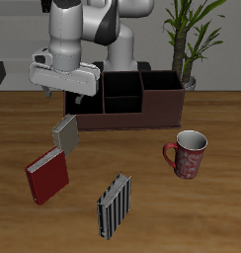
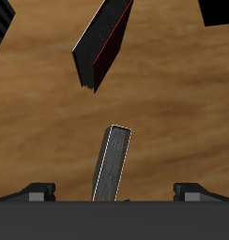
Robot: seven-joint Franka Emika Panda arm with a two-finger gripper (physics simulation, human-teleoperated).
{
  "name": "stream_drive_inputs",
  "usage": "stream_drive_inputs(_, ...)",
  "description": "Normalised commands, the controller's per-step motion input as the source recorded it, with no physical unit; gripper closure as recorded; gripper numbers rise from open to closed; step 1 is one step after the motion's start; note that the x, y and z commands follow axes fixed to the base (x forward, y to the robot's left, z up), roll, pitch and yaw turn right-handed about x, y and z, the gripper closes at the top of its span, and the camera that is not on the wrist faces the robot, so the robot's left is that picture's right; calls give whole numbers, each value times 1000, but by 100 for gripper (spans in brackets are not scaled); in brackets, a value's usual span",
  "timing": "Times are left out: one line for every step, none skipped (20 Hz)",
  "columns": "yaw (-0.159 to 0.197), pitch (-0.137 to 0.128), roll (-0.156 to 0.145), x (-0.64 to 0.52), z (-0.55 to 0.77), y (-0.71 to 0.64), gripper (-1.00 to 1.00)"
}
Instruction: Place the yellow book into the back desk caddy's left compartment
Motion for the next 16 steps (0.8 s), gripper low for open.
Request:
stream_drive_inputs(-67,3,-46,148,-54,-123,-100)
stream_drive_inputs(-53,-6,18,207,-143,18,-100)
stream_drive_inputs(-23,2,11,34,-64,24,-100)
stream_drive_inputs(-41,1,-53,89,-112,-121,-100)
stream_drive_inputs(-16,2,51,90,-117,-30,-100)
stream_drive_inputs(-54,13,-11,140,-201,-279,-100)
stream_drive_inputs(-24,10,5,-9,-35,-5,-100)
stream_drive_inputs(-96,14,25,150,-222,-329,-100)
stream_drive_inputs(0,0,0,-16,-6,77,-100)
stream_drive_inputs(-41,14,-10,15,-74,-105,-100)
stream_drive_inputs(-64,-11,-14,40,-178,-102,-100)
stream_drive_inputs(23,-11,7,98,-246,-143,-100)
stream_drive_inputs(-48,20,-48,58,-237,-178,-100)
stream_drive_inputs(-58,39,-16,83,-268,-116,-100)
stream_drive_inputs(-113,34,25,46,-254,-188,-100)
stream_drive_inputs(-83,39,-38,33,-284,-170,-100)
